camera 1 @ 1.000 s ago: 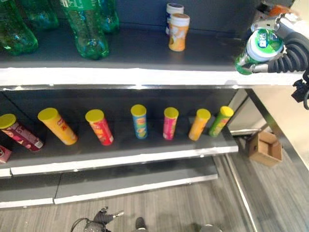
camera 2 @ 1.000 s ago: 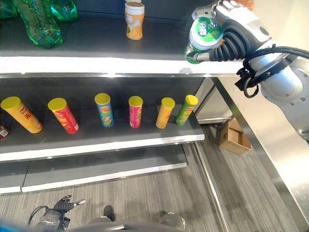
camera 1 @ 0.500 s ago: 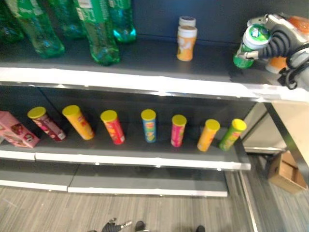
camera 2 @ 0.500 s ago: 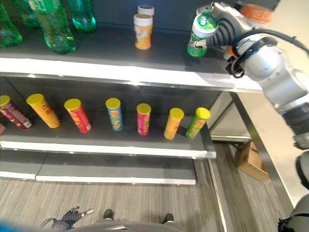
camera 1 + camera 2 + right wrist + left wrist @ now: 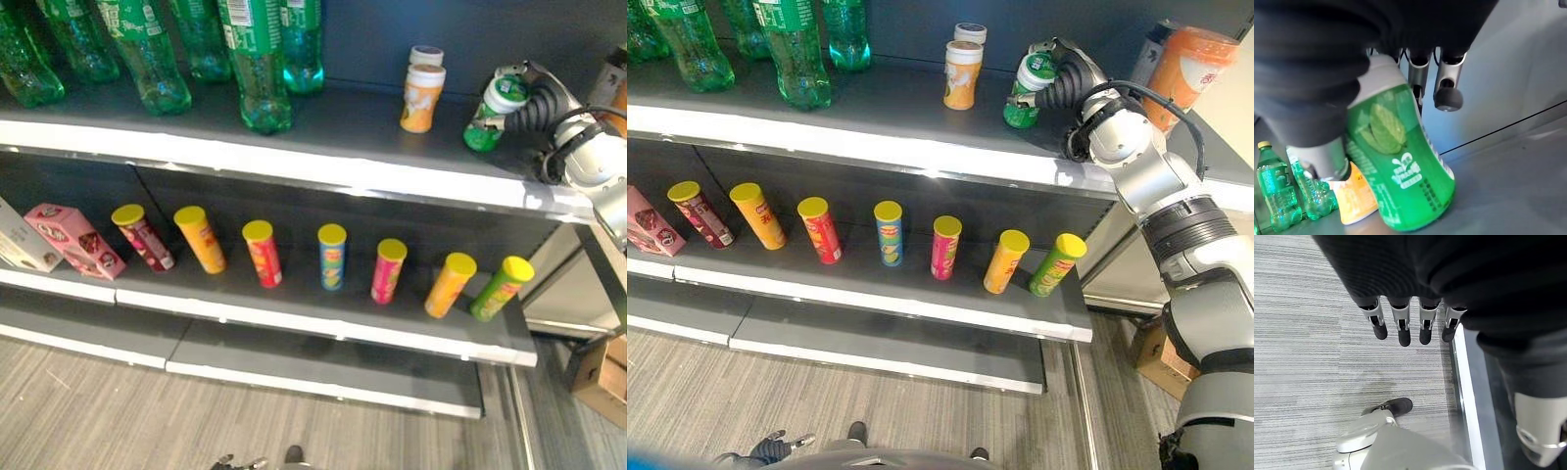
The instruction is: Put the goods on the table back onto the shelves and tidy them up.
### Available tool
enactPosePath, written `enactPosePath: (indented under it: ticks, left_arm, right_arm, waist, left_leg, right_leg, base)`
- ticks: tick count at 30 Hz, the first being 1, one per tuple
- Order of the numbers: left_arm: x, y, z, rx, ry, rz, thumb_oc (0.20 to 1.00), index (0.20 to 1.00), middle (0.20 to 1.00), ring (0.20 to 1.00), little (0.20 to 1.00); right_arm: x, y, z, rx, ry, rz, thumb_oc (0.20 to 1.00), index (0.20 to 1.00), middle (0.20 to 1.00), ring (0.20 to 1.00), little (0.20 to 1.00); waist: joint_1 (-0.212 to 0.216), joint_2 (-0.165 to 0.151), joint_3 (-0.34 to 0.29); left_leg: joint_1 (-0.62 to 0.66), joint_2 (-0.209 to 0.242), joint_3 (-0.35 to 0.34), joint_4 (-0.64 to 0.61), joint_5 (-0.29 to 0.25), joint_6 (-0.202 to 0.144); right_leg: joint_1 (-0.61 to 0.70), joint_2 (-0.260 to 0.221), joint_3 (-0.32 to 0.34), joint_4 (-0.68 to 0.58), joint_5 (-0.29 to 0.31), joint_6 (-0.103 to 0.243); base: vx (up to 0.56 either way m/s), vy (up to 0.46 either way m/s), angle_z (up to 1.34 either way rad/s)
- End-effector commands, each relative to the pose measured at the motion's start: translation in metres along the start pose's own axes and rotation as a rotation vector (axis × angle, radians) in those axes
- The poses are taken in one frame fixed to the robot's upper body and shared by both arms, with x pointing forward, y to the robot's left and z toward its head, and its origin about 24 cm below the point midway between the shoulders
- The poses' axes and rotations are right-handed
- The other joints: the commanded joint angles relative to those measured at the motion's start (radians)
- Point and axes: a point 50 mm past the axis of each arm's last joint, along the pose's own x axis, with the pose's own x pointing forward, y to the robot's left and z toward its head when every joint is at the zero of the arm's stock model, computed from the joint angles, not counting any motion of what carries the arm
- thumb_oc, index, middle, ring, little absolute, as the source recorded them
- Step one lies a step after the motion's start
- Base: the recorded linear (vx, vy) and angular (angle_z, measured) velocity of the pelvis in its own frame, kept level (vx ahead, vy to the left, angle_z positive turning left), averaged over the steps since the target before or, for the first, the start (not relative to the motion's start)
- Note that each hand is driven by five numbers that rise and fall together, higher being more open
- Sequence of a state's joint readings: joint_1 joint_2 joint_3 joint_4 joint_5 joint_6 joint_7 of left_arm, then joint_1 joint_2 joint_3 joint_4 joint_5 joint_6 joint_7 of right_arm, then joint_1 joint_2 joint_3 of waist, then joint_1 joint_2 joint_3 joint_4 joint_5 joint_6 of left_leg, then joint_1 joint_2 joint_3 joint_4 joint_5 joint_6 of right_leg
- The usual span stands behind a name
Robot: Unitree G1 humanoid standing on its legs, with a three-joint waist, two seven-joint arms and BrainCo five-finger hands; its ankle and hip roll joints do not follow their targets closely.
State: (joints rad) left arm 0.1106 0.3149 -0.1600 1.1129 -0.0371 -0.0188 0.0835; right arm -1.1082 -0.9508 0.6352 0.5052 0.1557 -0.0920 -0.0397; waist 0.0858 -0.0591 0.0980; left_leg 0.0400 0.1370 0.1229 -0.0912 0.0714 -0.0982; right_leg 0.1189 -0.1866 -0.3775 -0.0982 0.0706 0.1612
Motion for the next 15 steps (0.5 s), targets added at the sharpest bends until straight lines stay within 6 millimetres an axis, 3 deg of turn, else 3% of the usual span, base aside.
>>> enactPosePath:
  ticks: [1,15]
  left_arm:
    - [0.004,0.020,0.019,0.027,-0.049,0.066,1.000,1.000,1.000,1.000,1.000]
    - [0.006,0.026,0.017,0.054,-0.020,0.089,1.000,1.000,1.000,1.000,1.000]
  right_arm:
    - [0.016,-0.025,0.026,0.021,-0.073,-0.112,0.200,0.200,0.200,0.200,0.200]
    - [0.026,-0.001,0.051,0.094,-0.164,-0.021,0.200,0.200,0.200,0.200,0.200]
  waist:
    - [0.012,-0.063,-0.002]
    - [0.027,-0.082,-0.002]
  left_leg:
    - [0.018,0.022,0.054,0.067,-0.105,-0.040]
    - [0.016,0.013,0.051,0.056,-0.105,-0.036]
  right_leg:
    - [0.027,-0.055,0.041,0.053,-0.091,0.032]
    - [0.018,-0.071,0.037,0.064,-0.085,0.038]
  base:
    - [0.03,0.012,0.01]
    - [0.00,0.000,0.00]
